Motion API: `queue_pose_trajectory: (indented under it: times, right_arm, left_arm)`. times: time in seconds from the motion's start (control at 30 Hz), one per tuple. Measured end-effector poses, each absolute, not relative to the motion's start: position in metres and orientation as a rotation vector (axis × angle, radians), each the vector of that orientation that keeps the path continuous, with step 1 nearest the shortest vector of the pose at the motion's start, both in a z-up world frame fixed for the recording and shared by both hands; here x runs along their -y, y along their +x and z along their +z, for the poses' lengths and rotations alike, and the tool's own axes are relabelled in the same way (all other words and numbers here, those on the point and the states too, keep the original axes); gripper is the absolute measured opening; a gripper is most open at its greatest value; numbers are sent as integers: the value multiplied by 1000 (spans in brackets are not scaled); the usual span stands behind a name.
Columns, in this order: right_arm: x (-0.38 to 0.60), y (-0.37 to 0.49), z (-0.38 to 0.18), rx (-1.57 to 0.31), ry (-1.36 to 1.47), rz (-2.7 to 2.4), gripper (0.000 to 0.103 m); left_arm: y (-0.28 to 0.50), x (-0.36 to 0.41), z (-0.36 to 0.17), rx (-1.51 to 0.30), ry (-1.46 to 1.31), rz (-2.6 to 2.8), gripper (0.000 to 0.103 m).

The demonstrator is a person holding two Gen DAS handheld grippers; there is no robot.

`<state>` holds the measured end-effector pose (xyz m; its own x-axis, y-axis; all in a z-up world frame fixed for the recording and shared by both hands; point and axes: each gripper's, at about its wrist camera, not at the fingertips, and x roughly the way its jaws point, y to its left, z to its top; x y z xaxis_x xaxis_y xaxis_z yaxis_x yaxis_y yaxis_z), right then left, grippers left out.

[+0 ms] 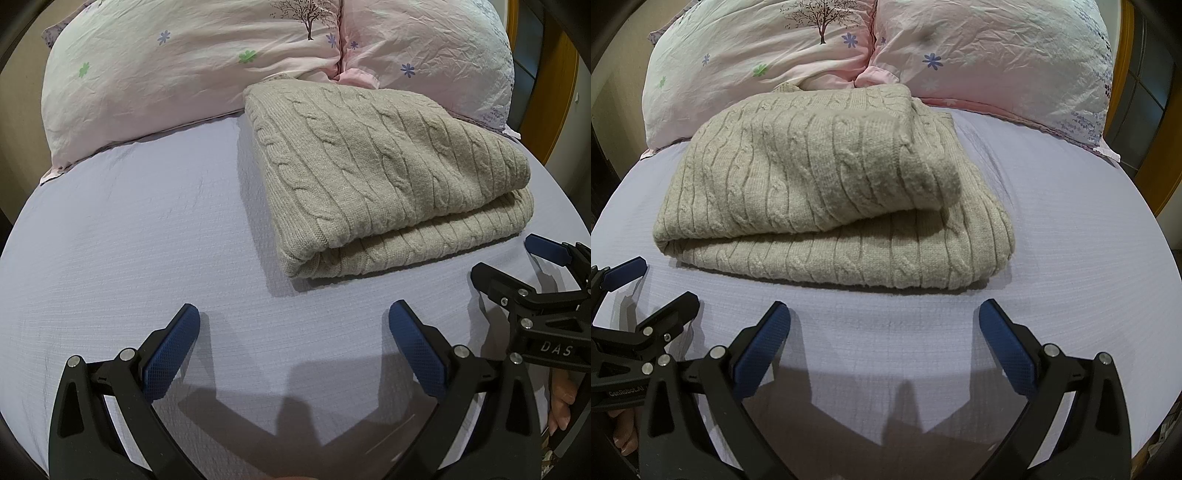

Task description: Fold small clothes

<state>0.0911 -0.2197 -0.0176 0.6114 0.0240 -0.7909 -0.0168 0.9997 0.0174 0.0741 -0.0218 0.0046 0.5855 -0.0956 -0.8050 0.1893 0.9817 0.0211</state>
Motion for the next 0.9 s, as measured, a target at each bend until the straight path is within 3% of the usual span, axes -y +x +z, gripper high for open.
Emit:
queue_pose_trajectory:
  times: [0.9]
  right_arm:
    - [219, 91, -18, -912, 11, 20, 101]
  left_arm:
    - [76, 22, 5, -935, 107, -159, 102]
